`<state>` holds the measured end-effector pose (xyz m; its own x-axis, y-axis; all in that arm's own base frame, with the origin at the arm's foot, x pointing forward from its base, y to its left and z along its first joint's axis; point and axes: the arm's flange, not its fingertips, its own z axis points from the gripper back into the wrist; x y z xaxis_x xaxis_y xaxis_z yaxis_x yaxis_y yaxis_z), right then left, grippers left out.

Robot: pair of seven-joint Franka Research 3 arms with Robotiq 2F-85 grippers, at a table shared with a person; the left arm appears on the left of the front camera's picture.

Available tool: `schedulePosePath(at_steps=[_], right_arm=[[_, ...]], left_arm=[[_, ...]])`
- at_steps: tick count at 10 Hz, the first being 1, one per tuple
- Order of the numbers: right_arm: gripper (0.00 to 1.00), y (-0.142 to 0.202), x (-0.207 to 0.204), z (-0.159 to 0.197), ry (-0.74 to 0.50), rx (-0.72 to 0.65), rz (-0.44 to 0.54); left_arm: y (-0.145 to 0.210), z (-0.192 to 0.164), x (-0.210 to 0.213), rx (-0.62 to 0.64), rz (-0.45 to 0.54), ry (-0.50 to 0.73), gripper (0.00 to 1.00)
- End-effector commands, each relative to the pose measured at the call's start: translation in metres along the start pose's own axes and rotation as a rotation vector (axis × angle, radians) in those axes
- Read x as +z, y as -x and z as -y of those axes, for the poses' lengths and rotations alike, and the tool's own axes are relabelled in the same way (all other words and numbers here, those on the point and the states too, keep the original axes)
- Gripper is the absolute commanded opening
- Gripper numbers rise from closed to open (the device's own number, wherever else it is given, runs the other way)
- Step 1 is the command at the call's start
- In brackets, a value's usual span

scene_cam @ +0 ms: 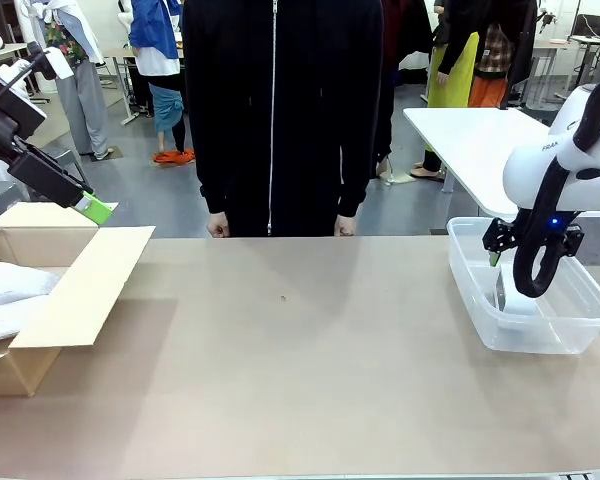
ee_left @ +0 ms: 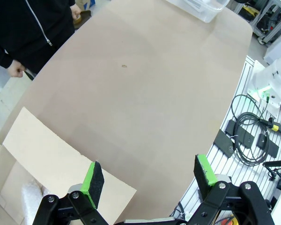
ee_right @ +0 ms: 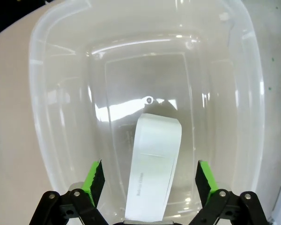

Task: Separate and place wrapped and unwrapped clocks.
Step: If the picked Digital clock is wrapped, place it in the Package Box ; if not, place it in the Organizing box.

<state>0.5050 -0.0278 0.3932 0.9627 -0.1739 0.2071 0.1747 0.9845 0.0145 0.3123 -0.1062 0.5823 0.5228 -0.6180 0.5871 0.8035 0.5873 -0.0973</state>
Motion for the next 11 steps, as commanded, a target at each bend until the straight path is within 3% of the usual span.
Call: schedulePosePath(at_steps=[1,2,6,11], right_arm=[[1.00,0.006,0.048,-0.008,-0.002,0.003,0.043],[1.00,0.007,0.081,-0.009,0.023,0.005,0.068],[1.00,0.021,0.178,-0.008,-0.087,0.013,0.077],[1.00,0.033,0.225,-0.014,-0.105,0.070,0.132]], left_arm=[[0.000,0.001,0.000,0.004,-0.001,-0.001,1.00],[0.000,0.001,0.000,0.004,-0.001,-0.001,1.00],[0.000,0.001,0.000,0.004,-0.001,-0.001,1.00],[0.000,0.001,0.000,0.004,-0.001,-0.001,1.00]])
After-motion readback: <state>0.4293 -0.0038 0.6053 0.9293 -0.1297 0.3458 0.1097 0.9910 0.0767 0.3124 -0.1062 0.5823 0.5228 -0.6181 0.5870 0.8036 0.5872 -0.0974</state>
